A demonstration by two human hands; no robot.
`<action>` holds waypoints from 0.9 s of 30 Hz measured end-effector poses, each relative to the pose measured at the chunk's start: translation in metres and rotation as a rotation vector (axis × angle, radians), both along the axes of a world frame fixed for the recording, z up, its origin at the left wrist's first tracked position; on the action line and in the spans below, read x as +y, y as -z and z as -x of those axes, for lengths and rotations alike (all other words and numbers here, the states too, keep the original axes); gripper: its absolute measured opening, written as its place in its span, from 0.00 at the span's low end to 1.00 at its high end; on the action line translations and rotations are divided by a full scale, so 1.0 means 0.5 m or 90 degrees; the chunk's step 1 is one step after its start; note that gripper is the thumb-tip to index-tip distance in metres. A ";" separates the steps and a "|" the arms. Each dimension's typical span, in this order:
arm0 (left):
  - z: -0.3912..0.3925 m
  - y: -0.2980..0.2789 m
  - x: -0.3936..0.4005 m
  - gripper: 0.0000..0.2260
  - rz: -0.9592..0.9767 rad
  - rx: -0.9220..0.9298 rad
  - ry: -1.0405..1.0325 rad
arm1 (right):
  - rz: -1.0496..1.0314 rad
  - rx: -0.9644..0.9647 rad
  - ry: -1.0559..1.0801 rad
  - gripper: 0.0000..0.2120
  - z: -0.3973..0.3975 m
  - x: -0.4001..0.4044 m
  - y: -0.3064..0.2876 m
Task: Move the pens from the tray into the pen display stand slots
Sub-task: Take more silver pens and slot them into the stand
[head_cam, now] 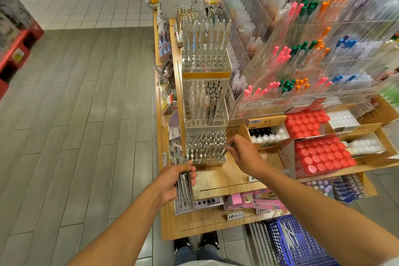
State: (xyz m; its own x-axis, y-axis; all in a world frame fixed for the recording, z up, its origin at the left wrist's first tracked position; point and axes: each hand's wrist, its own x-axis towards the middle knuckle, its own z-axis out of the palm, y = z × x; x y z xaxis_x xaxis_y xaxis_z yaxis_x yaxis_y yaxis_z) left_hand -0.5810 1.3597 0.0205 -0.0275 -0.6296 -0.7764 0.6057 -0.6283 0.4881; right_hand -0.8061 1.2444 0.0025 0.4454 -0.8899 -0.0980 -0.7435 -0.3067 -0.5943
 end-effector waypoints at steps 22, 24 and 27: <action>0.014 -0.003 0.005 0.19 0.018 -0.022 0.024 | -0.192 0.139 0.145 0.14 -0.026 0.030 0.014; 0.014 -0.004 0.005 0.19 0.024 -0.030 0.043 | -0.348 0.154 0.067 0.11 -0.036 0.043 0.009; 0.016 -0.003 0.007 0.13 0.029 -0.020 0.061 | -0.456 0.009 -0.009 0.04 -0.052 0.057 -0.004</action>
